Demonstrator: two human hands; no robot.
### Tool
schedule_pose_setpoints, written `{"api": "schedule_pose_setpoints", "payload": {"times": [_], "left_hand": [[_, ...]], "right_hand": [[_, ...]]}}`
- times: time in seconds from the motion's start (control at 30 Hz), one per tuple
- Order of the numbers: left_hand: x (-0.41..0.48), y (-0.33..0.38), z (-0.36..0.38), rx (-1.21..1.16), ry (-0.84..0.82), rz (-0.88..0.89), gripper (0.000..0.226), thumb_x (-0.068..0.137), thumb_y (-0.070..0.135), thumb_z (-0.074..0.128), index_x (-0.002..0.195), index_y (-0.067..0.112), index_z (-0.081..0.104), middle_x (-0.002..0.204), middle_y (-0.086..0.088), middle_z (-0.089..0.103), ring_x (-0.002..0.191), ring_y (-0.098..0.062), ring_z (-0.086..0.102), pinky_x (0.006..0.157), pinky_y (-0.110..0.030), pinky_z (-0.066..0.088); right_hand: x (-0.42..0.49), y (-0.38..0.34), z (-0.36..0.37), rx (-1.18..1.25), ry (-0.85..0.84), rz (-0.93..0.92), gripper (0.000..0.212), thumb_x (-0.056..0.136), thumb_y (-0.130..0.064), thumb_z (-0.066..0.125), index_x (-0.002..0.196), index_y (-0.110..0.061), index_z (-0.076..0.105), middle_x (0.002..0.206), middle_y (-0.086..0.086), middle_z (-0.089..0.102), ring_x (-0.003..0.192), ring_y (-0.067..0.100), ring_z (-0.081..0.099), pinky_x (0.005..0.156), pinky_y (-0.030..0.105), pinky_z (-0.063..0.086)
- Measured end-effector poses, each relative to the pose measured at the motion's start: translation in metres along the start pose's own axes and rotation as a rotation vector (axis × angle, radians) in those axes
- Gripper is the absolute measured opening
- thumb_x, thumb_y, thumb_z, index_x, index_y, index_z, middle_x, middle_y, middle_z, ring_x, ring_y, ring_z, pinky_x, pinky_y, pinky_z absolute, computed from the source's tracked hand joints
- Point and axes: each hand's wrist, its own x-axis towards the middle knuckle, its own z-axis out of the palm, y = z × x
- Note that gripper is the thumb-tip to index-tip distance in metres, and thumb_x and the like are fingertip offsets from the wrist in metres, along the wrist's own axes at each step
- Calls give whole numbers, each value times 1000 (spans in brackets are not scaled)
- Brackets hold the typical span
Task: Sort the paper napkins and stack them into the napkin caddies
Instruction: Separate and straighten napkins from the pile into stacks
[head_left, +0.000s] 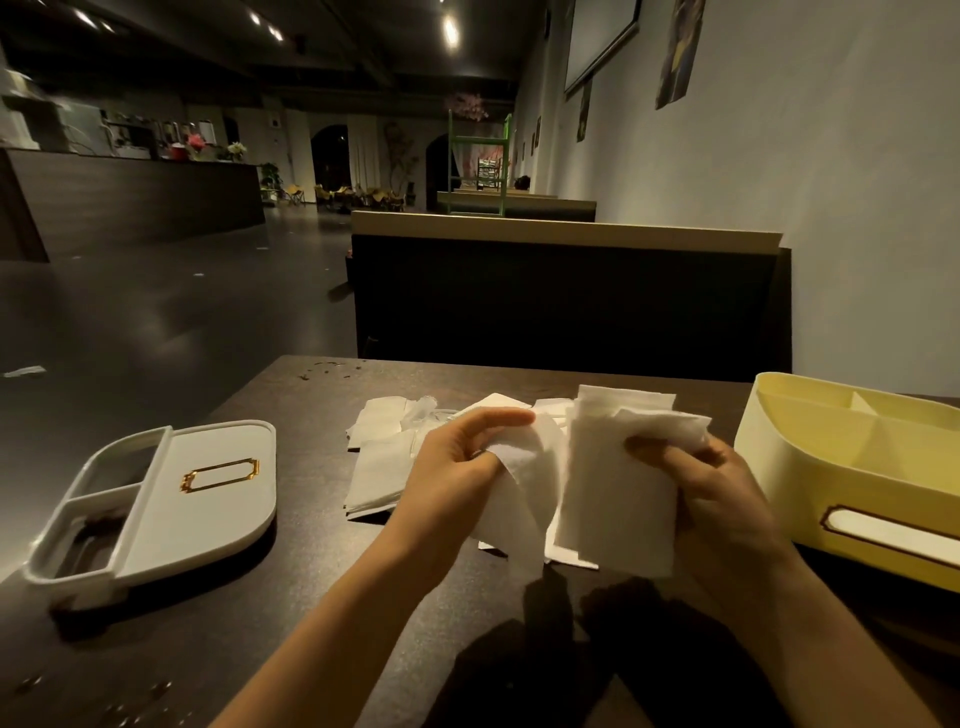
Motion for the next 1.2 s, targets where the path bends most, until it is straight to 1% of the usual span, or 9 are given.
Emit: {"api": "schedule_pose_setpoints", "payload": {"times": [0.17,0.3,0.43,0.57,0.7,0.8,0.97,1.03,1.2], "left_hand": [[4,-4,-7,-6,26,75,44,90,-2,56,104,39,54,105,12,64,94,-14,61,66,-23,55],[2,-3,-7,86,5,196,44,87,-4,59,99,39,54,96,19,63,89,-3,64,64,-14,53],[3,-1,-6,76,-66,275,38,81,-4,66,93,31,62,86,19,70,90,-4,66,69,-17,55],[2,-1,-2,49,-120,326,39,76,-10,68,90,26,65,88,14,72,91,-9,68,77,-25,57],[-1,-2,3,-35,-143,339,30,70,4,77,93,19,65,89,9,73,89,-12,69,76,-28,58],[-2,-2,5,-72,-69,260,25,82,1,66,95,22,64,89,6,73,88,-15,68,70,-27,58],[3,-5,6,-304,-37,-4,19,95,21,48,108,22,62,105,-2,70,103,-24,63,86,-43,52],[1,-6,10,-332,-87,-66,37,89,39,49,114,16,62,111,-10,67,104,-29,61,95,-49,46],[-6,-7,18,-382,-308,-214,47,86,53,36,106,22,65,95,-3,73,91,-18,69,84,-41,56]], "right_hand": [[2,-7,-9,1,-101,-37,39,67,-20,70,104,-26,59,86,2,71,79,22,69,53,33,56],[2,-8,-13,24,-272,-31,76,27,-40,94,97,-21,70,89,7,72,80,22,71,58,34,57],[5,-6,-13,7,-344,31,54,44,-26,91,94,-17,73,97,8,73,93,26,69,69,35,59],[4,-5,-5,-21,-407,54,82,35,-25,94,112,-15,67,118,5,67,106,21,65,77,27,57],[-7,-3,3,-133,-443,28,63,47,-31,90,102,-14,66,87,3,74,80,17,71,59,24,56],[-7,-1,8,-149,-408,19,33,70,-16,75,100,-12,62,86,4,73,79,16,70,63,30,59],[-5,2,8,-74,-294,-9,37,71,-13,63,108,-14,58,87,3,72,79,15,70,62,32,59],[-5,1,7,-31,-252,2,43,68,-20,70,109,-13,59,84,2,72,75,17,70,57,30,57],[-4,4,7,-68,-157,56,32,69,-17,66,100,-10,63,76,2,73,68,13,70,60,31,58]]}}
